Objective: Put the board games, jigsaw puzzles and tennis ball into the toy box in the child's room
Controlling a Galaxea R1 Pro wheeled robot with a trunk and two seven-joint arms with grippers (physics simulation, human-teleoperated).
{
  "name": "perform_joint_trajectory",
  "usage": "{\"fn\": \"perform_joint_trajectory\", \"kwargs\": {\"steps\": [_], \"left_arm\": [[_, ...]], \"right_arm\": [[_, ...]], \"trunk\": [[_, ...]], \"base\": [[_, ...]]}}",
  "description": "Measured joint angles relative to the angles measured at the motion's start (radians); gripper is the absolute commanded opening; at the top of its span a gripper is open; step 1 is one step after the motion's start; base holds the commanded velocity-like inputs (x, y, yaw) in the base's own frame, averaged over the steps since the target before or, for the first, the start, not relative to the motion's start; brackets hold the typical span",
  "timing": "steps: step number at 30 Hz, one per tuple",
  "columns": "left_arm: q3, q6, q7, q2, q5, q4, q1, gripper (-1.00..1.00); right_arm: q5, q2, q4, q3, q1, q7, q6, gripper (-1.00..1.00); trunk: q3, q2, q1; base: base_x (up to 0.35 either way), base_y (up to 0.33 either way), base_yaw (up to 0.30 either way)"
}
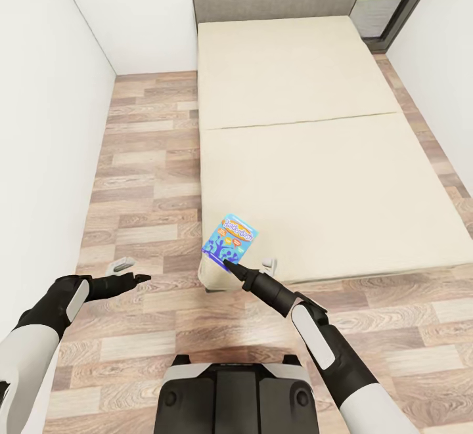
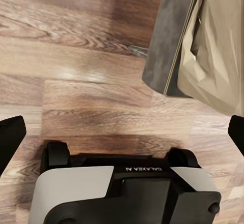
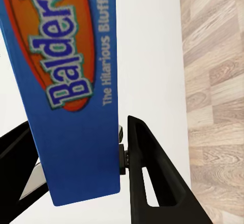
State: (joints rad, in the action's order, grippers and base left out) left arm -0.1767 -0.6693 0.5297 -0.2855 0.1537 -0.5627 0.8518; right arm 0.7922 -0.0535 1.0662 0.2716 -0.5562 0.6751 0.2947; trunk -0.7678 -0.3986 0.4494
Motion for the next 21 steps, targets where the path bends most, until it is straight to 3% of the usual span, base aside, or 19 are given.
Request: {"fn": "perform_joint_trajectory", "kwargs": {"steps": [21], "left_arm": [[0.0, 0.001, 0.0, 0.0, 0.0, 0.0, -0.001, 1.0]], "right_arm": [[0.0, 0.0, 0.0, 0.0, 0.0, 0.0, 0.0, -1.0]], "trunk": [[0.035, 0.0, 0.0]], "base": [[0.0, 0.0, 0.0]]}}
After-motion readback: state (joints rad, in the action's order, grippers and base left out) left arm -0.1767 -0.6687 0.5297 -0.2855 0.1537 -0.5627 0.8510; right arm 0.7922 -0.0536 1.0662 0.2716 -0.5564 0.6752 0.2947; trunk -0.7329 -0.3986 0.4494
